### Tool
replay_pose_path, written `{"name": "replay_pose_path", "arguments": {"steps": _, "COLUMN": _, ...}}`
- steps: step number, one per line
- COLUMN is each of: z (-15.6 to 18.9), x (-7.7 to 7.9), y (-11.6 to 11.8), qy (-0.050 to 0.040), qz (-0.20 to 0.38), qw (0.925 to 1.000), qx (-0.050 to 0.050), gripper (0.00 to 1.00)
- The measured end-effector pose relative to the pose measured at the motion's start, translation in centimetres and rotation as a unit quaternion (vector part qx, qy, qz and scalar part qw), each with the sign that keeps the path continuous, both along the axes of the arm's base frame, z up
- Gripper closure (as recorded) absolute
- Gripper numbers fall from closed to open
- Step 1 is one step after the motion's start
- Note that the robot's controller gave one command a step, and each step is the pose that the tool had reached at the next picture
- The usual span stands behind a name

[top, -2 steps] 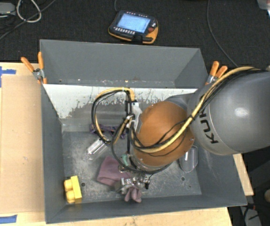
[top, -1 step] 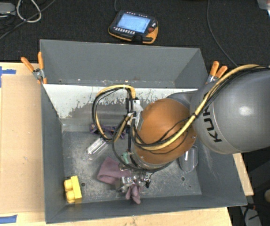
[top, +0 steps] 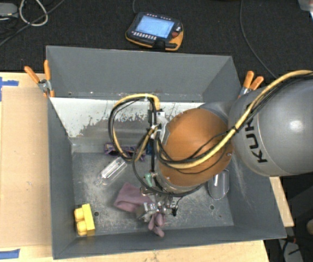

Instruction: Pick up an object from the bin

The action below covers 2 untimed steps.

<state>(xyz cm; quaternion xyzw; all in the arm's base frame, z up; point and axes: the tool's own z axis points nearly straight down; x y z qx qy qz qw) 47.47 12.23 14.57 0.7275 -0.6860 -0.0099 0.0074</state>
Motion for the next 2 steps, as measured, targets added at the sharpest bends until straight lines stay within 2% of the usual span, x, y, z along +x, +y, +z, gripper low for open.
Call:
{"name": "replay_pose_path", "arguments": {"steps": 1, "z": 2.5, "x": 0.1, "y": 0.1, "qy": -0.0025, "qz": -0.001, "qw": 1.0000, "qx": 0.001, "gripper": 1.00}}
{"name": "replay_pose_path", "arguments": {"steps": 2, "z": 3.6, "x": 0.1, "y": 0.1, "qy": -0.0020, "qz": -0.003, "qw": 1.0000, "qx": 0.001, "gripper": 1.00}}
